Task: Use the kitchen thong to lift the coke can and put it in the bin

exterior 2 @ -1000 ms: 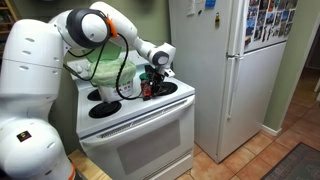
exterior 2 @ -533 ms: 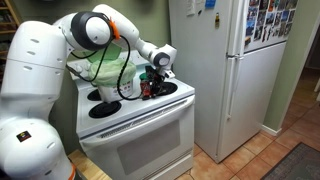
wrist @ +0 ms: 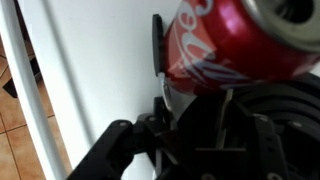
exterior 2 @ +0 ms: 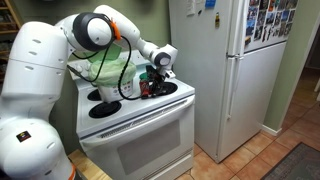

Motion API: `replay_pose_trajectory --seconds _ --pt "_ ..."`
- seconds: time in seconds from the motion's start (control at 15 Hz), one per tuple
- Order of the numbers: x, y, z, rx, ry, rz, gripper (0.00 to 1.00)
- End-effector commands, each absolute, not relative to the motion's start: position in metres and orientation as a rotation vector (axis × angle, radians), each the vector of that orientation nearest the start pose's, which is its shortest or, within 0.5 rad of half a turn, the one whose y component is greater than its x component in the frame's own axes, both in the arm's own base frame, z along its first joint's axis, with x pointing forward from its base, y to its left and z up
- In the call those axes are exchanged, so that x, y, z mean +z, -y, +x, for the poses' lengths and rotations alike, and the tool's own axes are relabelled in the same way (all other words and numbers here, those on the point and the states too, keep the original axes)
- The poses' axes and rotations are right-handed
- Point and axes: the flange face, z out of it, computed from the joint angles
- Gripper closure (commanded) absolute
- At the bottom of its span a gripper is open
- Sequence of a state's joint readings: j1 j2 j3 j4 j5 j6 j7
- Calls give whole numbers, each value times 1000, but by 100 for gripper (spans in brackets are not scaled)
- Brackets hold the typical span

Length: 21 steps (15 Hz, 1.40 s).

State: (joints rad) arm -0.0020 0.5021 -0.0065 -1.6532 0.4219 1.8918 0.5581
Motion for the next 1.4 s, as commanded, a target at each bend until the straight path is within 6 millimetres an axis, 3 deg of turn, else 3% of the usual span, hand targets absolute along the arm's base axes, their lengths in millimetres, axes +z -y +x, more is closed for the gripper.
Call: replay_pose_trajectory --seconds 0.0,0.27,0.67,1.13,1.33 --pt "305 -19 650 543 -1027 -2586 60" --pt "330 -19 637 551 -972 -2642 60" --pt "392 -30 605 581 -946 -2668 60" --pt "460 -29 545 626 -1058 -2642 60" --pt "483 -31 536 612 -1180 -2569 60"
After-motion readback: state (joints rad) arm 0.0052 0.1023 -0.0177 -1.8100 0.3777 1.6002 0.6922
